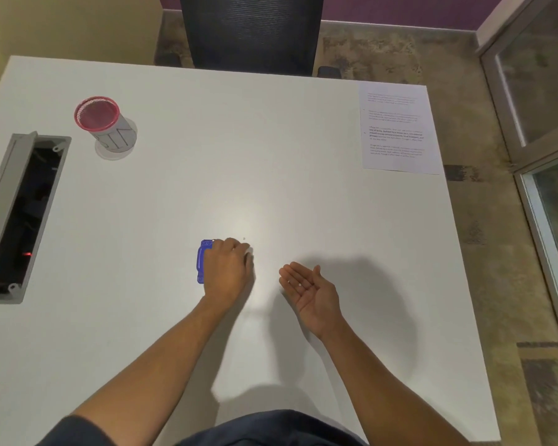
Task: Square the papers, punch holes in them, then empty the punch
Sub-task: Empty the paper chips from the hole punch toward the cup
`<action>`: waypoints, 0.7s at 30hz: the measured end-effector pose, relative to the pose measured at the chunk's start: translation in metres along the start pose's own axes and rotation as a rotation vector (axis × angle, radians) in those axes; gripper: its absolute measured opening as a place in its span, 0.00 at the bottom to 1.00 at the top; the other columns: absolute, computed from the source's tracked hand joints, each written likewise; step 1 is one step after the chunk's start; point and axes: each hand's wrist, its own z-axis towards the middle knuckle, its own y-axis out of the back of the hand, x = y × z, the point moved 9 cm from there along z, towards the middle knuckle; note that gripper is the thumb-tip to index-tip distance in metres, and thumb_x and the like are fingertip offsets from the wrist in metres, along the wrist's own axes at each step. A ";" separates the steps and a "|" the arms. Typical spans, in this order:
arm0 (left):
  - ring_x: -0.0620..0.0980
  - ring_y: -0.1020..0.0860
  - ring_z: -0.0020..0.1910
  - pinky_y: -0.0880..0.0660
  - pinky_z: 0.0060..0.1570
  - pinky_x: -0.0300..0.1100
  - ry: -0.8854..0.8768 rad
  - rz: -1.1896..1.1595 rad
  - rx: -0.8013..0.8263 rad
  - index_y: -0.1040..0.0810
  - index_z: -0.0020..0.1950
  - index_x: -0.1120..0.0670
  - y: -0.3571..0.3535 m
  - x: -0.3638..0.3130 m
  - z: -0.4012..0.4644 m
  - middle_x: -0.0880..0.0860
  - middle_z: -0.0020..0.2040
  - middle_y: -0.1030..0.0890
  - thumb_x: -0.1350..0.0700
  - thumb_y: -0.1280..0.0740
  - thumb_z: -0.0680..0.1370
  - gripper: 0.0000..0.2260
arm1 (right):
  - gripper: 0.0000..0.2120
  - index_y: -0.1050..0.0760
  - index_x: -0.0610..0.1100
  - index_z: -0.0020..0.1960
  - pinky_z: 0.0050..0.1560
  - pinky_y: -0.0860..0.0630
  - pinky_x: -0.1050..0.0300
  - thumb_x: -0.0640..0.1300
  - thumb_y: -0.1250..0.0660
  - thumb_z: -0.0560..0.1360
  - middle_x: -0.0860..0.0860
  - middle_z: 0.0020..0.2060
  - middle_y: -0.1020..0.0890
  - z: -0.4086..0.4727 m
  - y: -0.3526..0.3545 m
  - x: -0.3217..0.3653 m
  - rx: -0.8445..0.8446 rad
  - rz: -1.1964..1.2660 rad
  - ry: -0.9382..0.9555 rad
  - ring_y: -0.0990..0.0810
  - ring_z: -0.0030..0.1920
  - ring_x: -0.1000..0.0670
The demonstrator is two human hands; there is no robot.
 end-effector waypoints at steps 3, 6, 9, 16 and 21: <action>0.62 0.23 0.43 0.31 0.40 0.49 0.007 0.077 0.003 0.16 0.42 0.57 -0.005 0.012 0.018 0.57 0.44 0.18 0.61 0.31 0.73 0.04 | 0.24 0.23 0.32 0.59 0.51 0.17 0.50 0.52 0.44 0.82 0.37 0.55 0.17 0.002 0.002 0.005 -0.007 -0.020 0.008 0.17 0.56 0.40; 0.60 0.25 0.46 0.38 0.42 0.47 -0.002 0.119 0.045 0.16 0.42 0.55 -0.016 0.020 0.031 0.55 0.47 0.19 0.62 0.32 0.74 0.05 | 0.24 0.23 0.32 0.59 0.51 0.17 0.51 0.52 0.44 0.82 0.37 0.54 0.16 0.005 0.001 0.008 -0.014 -0.034 0.009 0.16 0.56 0.41; 0.59 0.26 0.48 0.42 0.43 0.46 -0.032 0.140 0.080 0.16 0.42 0.55 -0.026 0.020 0.038 0.54 0.48 0.18 0.61 0.33 0.75 0.06 | 0.24 0.23 0.32 0.59 0.52 0.17 0.50 0.52 0.45 0.83 0.37 0.55 0.16 0.008 -0.002 0.010 -0.014 -0.036 0.008 0.16 0.56 0.41; 0.58 0.26 0.46 0.43 0.42 0.46 -0.075 0.171 0.114 0.16 0.38 0.54 -0.031 0.017 0.045 0.51 0.45 0.17 0.66 0.33 0.71 0.09 | 0.24 0.24 0.32 0.59 0.52 0.18 0.50 0.52 0.45 0.83 0.37 0.55 0.16 0.012 -0.009 0.008 -0.014 -0.050 0.000 0.17 0.56 0.41; 0.58 0.25 0.43 0.38 0.40 0.46 -0.106 0.218 0.133 0.16 0.37 0.54 -0.035 0.018 0.044 0.52 0.43 0.17 0.67 0.31 0.70 0.09 | 0.24 0.23 0.32 0.59 0.50 0.17 0.51 0.53 0.45 0.82 0.38 0.55 0.16 0.011 -0.009 0.006 -0.021 -0.062 -0.006 0.16 0.56 0.42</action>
